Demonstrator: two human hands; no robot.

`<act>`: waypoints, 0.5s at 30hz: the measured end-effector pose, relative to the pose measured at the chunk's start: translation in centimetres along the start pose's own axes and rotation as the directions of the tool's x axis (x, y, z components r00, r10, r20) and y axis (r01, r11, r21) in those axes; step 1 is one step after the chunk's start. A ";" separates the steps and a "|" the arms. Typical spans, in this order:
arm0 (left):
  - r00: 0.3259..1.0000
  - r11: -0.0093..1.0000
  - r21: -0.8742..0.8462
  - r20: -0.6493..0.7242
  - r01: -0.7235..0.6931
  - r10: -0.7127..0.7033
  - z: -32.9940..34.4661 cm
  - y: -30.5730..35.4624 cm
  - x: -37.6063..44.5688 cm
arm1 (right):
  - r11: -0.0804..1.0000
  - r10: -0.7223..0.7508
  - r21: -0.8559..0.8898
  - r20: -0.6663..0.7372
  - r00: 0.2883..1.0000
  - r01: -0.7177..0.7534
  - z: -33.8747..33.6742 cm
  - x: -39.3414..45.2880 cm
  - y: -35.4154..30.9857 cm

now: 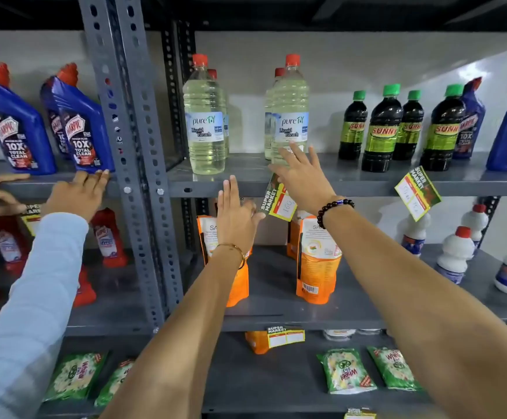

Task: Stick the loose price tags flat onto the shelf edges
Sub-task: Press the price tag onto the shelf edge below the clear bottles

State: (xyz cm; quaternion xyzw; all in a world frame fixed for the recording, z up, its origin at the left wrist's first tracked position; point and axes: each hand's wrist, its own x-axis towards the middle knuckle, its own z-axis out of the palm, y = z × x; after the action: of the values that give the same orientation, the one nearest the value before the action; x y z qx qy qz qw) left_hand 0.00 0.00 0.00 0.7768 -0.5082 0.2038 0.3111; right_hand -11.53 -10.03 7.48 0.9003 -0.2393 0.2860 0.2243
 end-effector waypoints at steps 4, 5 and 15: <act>0.999 0.999 -0.046 -0.050 0.018 -0.021 0.5 -0.1 0.6 | 1.000 0.004 -0.019 -0.026 1.000 -0.005 0.1 0.4 0.0; 0.998 0.997 -0.072 -0.060 0.026 -0.030 0.8 0.0 0.7 | 1.000 0.006 -0.009 -0.028 1.000 -0.006 0.1 0.5 0.1; 0.985 0.972 -0.228 -0.142 0.065 -0.099 0.7 0.8 0.7 | 0.988 0.067 0.143 -0.073 0.995 -0.056 0.1 1.0 0.7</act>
State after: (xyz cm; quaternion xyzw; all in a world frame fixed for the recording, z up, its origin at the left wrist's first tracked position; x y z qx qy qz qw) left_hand -0.51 -1.16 0.18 0.7395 -0.4699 0.1915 0.4423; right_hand -11.11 -10.97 8.21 0.8942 -0.2374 0.3439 0.1604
